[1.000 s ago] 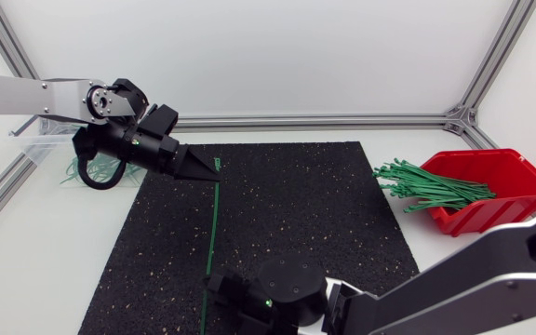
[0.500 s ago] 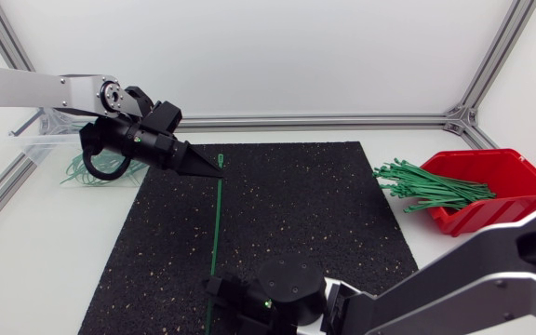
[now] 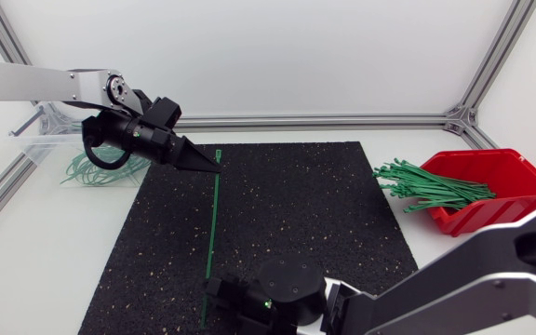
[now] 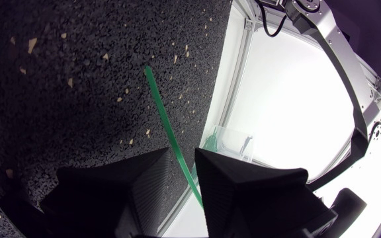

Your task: Take a green cable tie from the red box, thread the tail through the head to close it, then place it in the transparent bin on the left.

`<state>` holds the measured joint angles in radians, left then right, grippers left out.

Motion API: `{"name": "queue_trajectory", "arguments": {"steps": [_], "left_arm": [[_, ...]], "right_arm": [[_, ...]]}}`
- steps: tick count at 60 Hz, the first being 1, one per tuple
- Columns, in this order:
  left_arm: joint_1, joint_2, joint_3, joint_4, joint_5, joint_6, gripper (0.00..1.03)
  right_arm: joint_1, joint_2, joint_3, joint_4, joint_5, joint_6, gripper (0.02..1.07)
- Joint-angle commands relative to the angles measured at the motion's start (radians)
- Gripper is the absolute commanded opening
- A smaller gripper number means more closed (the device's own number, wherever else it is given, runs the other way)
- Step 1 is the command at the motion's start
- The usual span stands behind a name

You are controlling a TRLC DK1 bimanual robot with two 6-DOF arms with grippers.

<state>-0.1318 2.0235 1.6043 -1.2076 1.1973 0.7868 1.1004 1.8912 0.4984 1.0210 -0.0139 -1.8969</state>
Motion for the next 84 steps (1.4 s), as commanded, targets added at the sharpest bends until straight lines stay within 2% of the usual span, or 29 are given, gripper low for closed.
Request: {"name": "queue_trajectory", "arguments": {"steps": [1,24,38,49,78,84], "left_arm": [[0.001,0.026,0.020,-0.023,0.015,0.031,0.03],[0.000,0.006,-0.001,-0.052,0.015,0.063,0.03],[0.004,-0.002,-0.004,-0.070,0.015,0.080,0.03],[-0.003,0.000,0.000,-0.070,0.016,0.080,0.03],[-0.008,-0.002,-0.003,-0.072,0.016,0.081,0.03],[-0.009,-0.002,-0.003,-0.072,0.016,0.081,0.03]], "right_arm": [[0.023,0.075,0.022,-0.019,-0.018,-0.002,0.30],[0.041,0.124,0.068,-0.021,-0.009,-0.004,0.28],[0.019,0.132,0.069,-0.021,0.008,-0.022,0.37],[0.010,0.128,0.066,-0.021,0.012,-0.022,0.40],[-0.002,0.157,0.085,-0.022,0.009,-0.034,0.40],[0.006,0.155,0.086,-0.021,0.005,-0.036,0.35]]}}
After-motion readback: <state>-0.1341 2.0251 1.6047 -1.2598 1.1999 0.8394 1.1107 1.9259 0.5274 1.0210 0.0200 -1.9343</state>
